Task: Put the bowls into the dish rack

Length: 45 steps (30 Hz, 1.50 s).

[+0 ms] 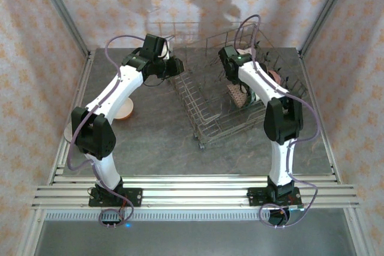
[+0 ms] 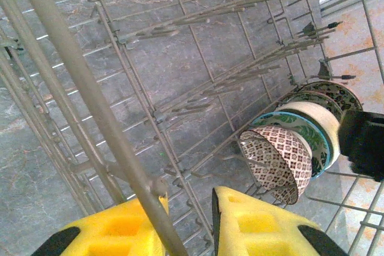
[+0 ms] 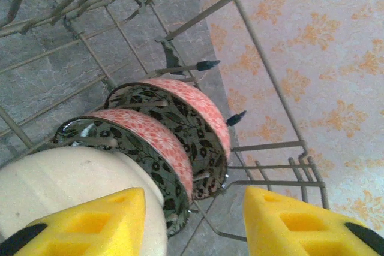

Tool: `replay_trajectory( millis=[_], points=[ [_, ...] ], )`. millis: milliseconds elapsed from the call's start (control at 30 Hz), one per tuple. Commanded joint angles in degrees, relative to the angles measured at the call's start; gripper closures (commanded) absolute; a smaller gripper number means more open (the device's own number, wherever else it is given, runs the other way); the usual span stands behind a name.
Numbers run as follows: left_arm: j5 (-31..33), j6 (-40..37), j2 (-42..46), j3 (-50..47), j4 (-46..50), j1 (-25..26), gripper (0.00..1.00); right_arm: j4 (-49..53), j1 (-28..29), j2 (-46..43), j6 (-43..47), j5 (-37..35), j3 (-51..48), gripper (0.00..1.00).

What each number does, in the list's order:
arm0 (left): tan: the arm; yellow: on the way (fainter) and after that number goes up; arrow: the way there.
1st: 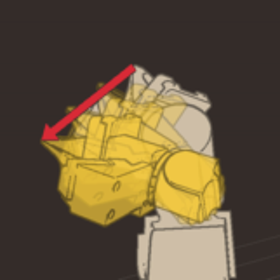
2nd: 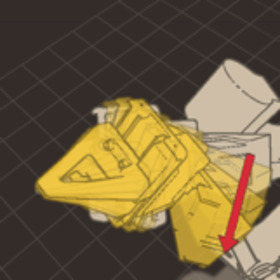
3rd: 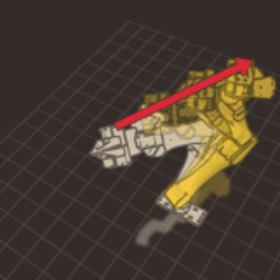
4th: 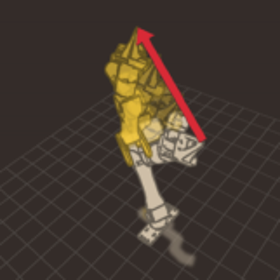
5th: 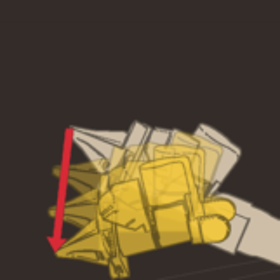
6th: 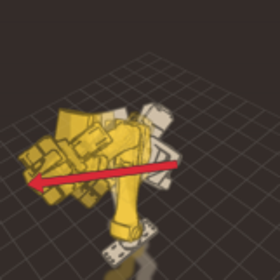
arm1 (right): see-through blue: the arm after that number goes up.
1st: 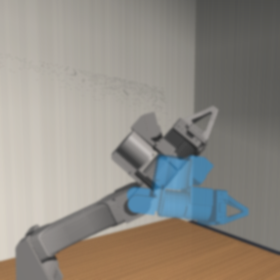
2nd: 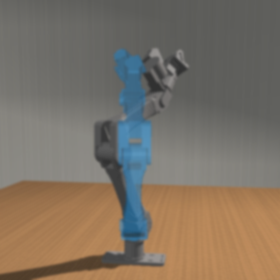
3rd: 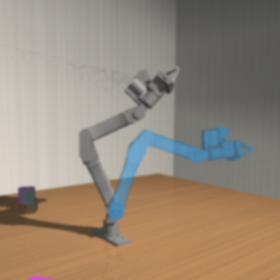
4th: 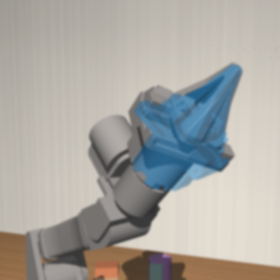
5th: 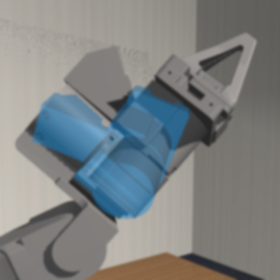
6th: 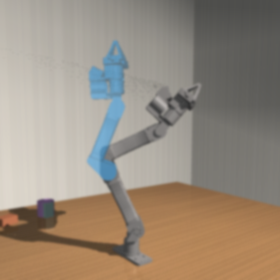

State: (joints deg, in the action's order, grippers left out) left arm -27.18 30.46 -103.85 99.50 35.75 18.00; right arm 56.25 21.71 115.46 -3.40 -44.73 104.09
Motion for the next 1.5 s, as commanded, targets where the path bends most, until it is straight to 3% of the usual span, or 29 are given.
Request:
replay_trajectory(
  millis=[0,33,133,200,400,600,767,900,1233,1467],
  points=[
    [4.1,-2.4,1.9,2.8,5.4,-0.7,0.72,4.0,0.6,-4.9,-1.5,-0.2,0.8,0.51],
    [4.3,-2.3,2.0,3.1,5.8,-0.8,0.69,4.2,0.7,-5.4,-1.5,0.0,0.9,0.49],
    [4.3,-1.8,2.9,4.5,6.9,-0.9,0.47,2.7,0.9,-8.5,-0.8,0.0,-0.8,0.45],
    [5.1,-1.5,4.3,4.8,7.5,-1.0,0.4,1.7,0.9,-10.4,-0.2,0.1,-2.2,0.43],
    [8.6,-0.7,12.3,1.2,9.1,-2.9,0.28,1.4,0.9,-12.9,1.5,2.4,-2.9,0.4],
    [17.4,2.6,24.8,-10.6,12.2,-7.8,0.19,1.5,0.9,-13.9,3.9,5.5,-0.9,0.4],
    [17.9,7.1,30.5,-22.8,12.0,-16.0,0.18,2.2,1.1,-12.7,4.8,9.8,3.0,0.4],
    [10.6,14.3,31.7,-33.7,3.4,-21.4,0.16,1.2,1.7,-12.4,6.8,11.5,4.6,0.4],
    [15.0,19.8,24.1,-42.1,-2.8,-23.9,0.17,0.6,1.9,-12.1,8.6,10.2,3.8,0.4],
    [16.5,22.7,20.5,-46.1,-7.1,-25.3,0.23,-0.5,1.7,-11.7,9.9,10.1,3.4,0.4]
  ],
)
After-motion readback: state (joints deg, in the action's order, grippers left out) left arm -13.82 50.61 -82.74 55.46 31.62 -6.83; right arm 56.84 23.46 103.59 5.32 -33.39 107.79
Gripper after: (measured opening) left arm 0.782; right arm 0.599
